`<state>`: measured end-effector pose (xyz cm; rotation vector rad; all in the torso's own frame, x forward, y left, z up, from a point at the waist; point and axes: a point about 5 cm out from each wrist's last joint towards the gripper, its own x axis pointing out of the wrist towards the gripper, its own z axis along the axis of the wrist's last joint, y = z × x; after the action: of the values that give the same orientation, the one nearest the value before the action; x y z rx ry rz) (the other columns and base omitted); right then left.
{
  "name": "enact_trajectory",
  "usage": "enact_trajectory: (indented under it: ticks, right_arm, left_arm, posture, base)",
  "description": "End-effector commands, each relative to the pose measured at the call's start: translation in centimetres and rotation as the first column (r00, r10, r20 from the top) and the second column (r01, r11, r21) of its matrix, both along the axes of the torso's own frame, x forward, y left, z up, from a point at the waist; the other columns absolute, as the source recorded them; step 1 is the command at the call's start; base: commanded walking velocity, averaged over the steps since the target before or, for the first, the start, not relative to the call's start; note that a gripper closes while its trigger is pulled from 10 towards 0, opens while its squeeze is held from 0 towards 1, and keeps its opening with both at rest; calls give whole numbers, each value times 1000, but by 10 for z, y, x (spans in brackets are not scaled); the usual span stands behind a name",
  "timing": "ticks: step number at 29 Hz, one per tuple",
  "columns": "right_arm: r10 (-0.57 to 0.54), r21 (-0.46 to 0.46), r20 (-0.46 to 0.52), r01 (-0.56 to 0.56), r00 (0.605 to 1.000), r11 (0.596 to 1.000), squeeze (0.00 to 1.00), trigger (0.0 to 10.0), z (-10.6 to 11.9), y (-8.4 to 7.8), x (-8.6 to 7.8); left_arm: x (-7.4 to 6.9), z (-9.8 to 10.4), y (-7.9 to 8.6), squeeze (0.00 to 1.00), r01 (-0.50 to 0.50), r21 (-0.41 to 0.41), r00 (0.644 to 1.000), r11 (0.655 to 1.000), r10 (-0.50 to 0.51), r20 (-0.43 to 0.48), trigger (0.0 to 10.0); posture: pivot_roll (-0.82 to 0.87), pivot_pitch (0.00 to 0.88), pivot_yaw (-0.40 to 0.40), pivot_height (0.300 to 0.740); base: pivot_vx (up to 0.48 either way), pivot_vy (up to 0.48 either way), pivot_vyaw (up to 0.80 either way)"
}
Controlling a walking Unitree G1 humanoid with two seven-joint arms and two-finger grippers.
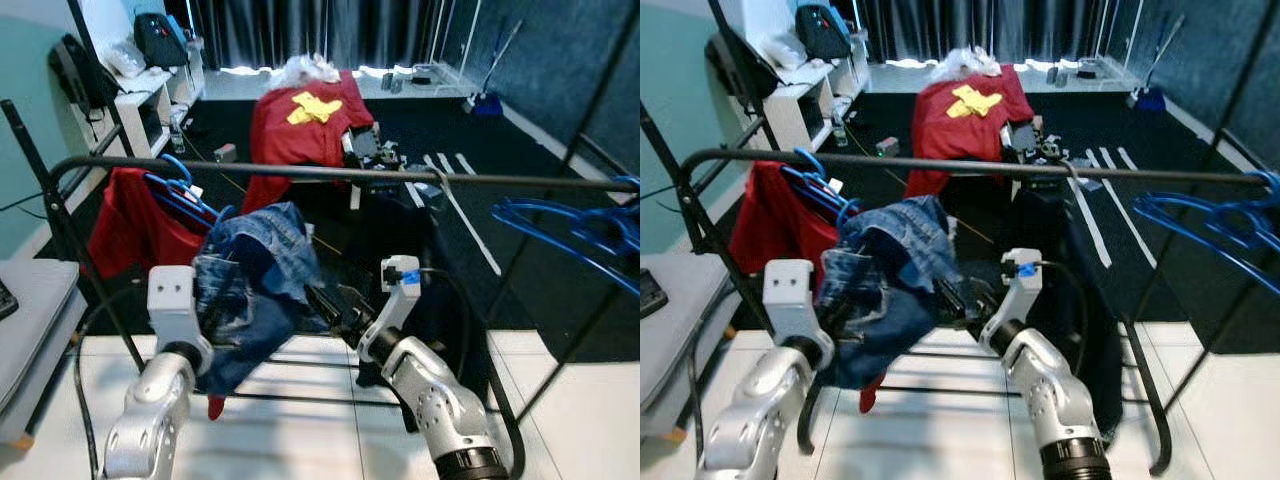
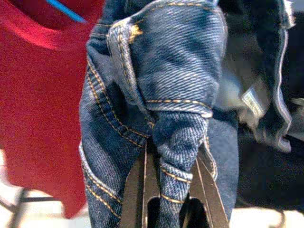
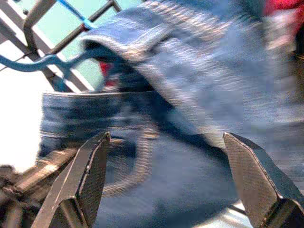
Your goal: Hang hanger
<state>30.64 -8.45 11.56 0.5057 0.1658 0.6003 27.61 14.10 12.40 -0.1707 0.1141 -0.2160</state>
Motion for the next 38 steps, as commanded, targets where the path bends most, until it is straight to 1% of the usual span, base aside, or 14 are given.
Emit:
enact_trajectory:
  ticks: [1, 2, 4, 5, 10, 19, 22, 24, 26, 28, 30, 31, 33, 38]
  right_arm:
    - [-7, 2, -20, 7, 1000, 1000, 0, 10000, -4, -3, -1]
    - [-7, 2, -20, 7, 1000, 1000, 0, 10000, -4, -3, -1]
    - [-8, 5, -22, 8, 1000, 1000, 0, 10000, -5, -5, -1]
    - [-8, 7, -24, 9, 1000, 1000, 0, 10000, -5, -5, -1]
    - [-9, 11, -27, 9, 1000, 1000, 0, 10000, -4, -4, 0]
    - [-5, 12, -28, 6, 1000, 1000, 0, 10000, -4, -4, 0]
    - [-6, 13, -27, 6, 1000, 1000, 0, 10000, -4, -4, 1]
    - [-7, 11, -18, 7, 1000, 1000, 0, 10000, -3, -5, 1]
    - [-9, 10, -8, 9, 1000, 1000, 0, 10000, -2, -5, 1]
    - [-9, 10, -6, 9, 1000, 1000, 0, 10000, -2, -6, 0]
    - [0, 1, 1, 0, 1000, 1000, 0, 10000, -2, -5, 0]
    - [0, 1, 1, 0, 1000, 1000, 0, 10000, -2, -5, 0]
    - [13, 4, 3, -13, 1000, 1000, 0, 10000, -2, -3, -1]
    - [16, 12, 1, -16, 1000, 1000, 0, 10000, -2, -3, -1]
  left_arm:
    - [-7, 11, -20, 0, 122, -52, 992, 991, -120, 39, 10000]
    - [-7, 11, -20, 0, 122, -52, 992, 991, -120, 39, 10000]
    - [-26, 7, -45, 0, 311, -10, 950, 950, -310, 15, 10000]
    - [-32, 4, -51, 0, 339, -31, 941, 940, -339, -12, 10000]
    - [-34, -1, -48, 0, 255, -57, 965, 965, -258, -46, 10000]
    - [-29, 8, -44, 0, 194, -73, 980, 978, -197, -26, 10000]
    - [-22, 13, -37, 0, 134, -64, 991, 989, -135, -9, 10000]
    - [-9, 16, -19, 0, -42, -37, 999, 998, 42, -6, 10000]
    - [-3, 15, -7, 0, -146, -14, 989, 989, 146, -12, 10000]
    - [-2, 15, -5, 0, -159, -10, 987, 987, 159, -14, 10000]
    - [4, 15, 16, 0, -263, 19, 964, 965, 264, -22, 10000]
    - [4, 15, 16, 0, -263, 19, 964, 965, 264, -22, 10000]
    - [10, 20, 37, 0, -352, 34, 936, 935, 352, -5, 10000]
    - [15, 26, 43, 0, -372, 25, 928, 928, 372, 20, 10000]
  posture:
    - [-59, 4, -8, 740]
    - [-59, 4, -8, 740]
    - [-57, 6, -7, 740]
    - [-55, 7, -7, 740]
    - [-55, 10, -9, 740]
    - [-55, 8, -10, 740]
    - [-56, 6, -8, 740]
    - [-59, 6, -6, 740]
    - [-60, 5, -7, 740]
    - [-60, 5, -7, 740]
    - [-65, 1, -9, 740]
    - [-65, 1, -9, 740]
    - [-68, 0, -9, 740]
    - [-68, 0, -10, 740]
  base:
    - [0, 0, 0]
    - [0, 0, 0]
    - [0, 0, 0]
    - [0, 0, 0]
    - [0, -354, 0]
    - [0, -442, 0]
    - [0, -442, 0]
    - [0, 0, 0]
    - [0, 0, 0]
    - [0, 0, 781]
    - [0, 0, 781]
    - [0, 0, 781]
    - [0, 0, 391]
    - [0, 0, 0]
